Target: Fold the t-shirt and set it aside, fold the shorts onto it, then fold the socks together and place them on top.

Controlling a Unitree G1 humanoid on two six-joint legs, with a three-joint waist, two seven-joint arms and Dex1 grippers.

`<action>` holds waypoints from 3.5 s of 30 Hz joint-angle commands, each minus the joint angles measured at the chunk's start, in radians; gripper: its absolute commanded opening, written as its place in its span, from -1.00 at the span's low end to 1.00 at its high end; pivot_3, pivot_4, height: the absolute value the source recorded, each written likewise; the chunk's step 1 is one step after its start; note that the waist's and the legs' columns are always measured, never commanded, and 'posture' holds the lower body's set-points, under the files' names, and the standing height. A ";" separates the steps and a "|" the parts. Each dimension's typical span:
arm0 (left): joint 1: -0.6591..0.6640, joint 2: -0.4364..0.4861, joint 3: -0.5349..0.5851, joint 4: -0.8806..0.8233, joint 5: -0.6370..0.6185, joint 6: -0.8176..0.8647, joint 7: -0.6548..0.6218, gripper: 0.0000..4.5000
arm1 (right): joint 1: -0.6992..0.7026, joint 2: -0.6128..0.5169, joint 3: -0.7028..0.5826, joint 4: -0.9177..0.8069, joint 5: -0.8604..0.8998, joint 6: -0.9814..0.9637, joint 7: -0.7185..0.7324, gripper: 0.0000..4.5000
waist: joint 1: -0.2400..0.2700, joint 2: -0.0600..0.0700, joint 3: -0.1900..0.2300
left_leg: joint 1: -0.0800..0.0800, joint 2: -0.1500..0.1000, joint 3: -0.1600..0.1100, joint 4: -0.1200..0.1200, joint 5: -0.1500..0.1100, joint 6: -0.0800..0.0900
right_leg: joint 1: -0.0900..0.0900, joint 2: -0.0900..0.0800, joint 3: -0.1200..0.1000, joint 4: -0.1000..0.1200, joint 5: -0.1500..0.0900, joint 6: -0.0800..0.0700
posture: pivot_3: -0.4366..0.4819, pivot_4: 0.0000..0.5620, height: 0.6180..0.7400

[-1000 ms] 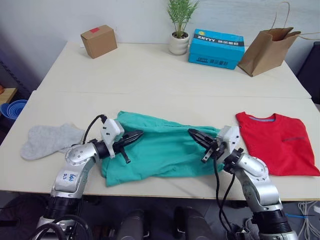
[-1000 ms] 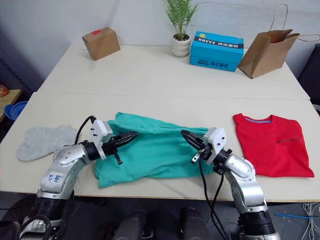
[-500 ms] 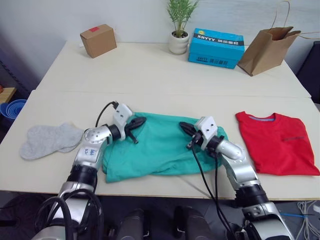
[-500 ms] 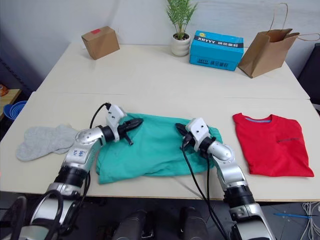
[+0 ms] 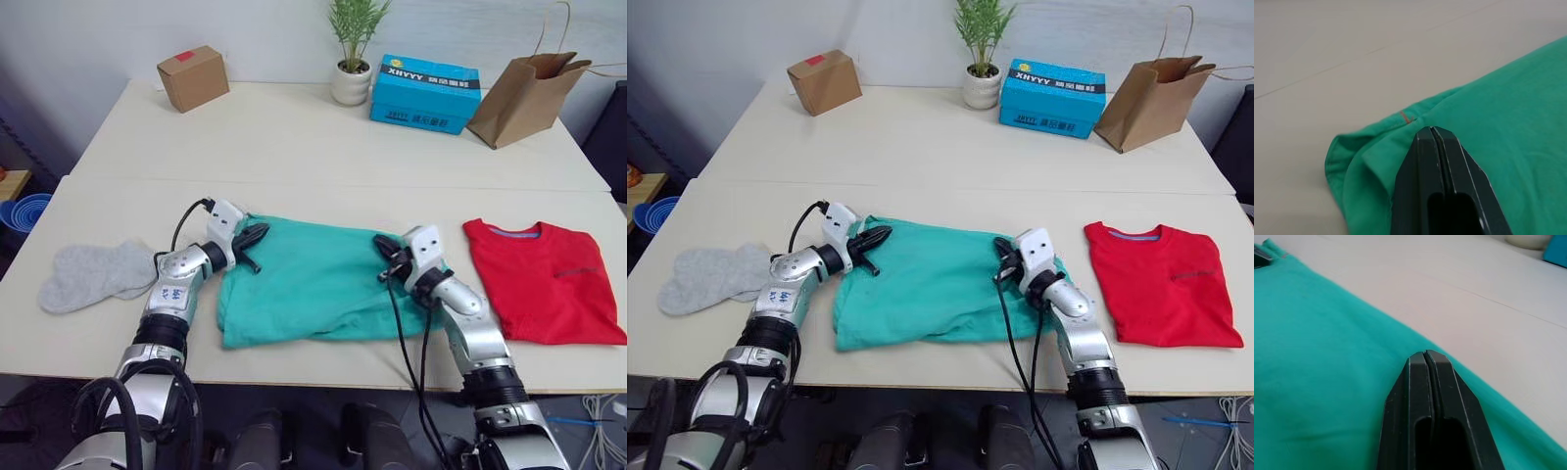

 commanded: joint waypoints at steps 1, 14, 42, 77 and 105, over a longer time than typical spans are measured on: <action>0.036 0.015 0.027 -0.004 0.006 -0.018 0.027 -1.00 | 0.028 -0.066 -0.103 -0.006 0.026 0.031 -0.031 -0.99 | 0.001 0.000 0.000 | 0.000 0.000 0.000 0.000 0.000 0.000 | 0.000 0.000 0.000 0.000 0.000 0.000 | -0.05 -0.47 1.00; 0.055 0.026 0.065 -0.263 -0.132 -0.109 -0.145 -1.00 | 0.112 -0.094 -0.215 -0.318 0.425 0.200 0.152 -0.99 | -0.020 0.000 0.000 | -0.001 0.001 -0.001 -0.001 -0.001 -0.001 | -0.001 0.001 0.000 0.000 0.000 0.000 | -0.05 -0.47 1.00; 0.160 -0.036 -0.161 -0.451 -0.177 0.083 -0.445 -1.00 | 0.839 -0.341 -0.294 -0.818 1.694 0.581 -0.791 0.99 | 0.024 0.000 0.000 | -0.003 0.001 -0.002 -0.001 -0.005 0.002 | 0.000 0.000 0.002 -0.013 0.003 0.004 | -0.05 -0.47 1.00; 0.176 -0.007 -0.107 -0.438 -0.108 0.209 -0.312 -1.00 | 0.433 0.015 -0.189 -0.651 0.573 0.085 -0.381 -0.99 | 0.004 0.000 -0.001 | -0.005 -0.001 -0.001 0.000 -0.005 0.001 | -0.001 0.000 0.001 -0.013 0.005 0.004 | -0.05 -0.47 1.00; 0.275 0.017 -0.050 -0.524 -0.131 0.218 -0.250 -1.00 | 0.116 -0.166 0.341 -0.508 0.096 0.263 0.229 -0.89 | 0.001 0.001 0.000 | -0.005 0.001 -0.002 0.000 -0.002 0.001 | -0.002 0.001 0.000 -0.011 0.003 0.002 | -0.05 -0.47 1.00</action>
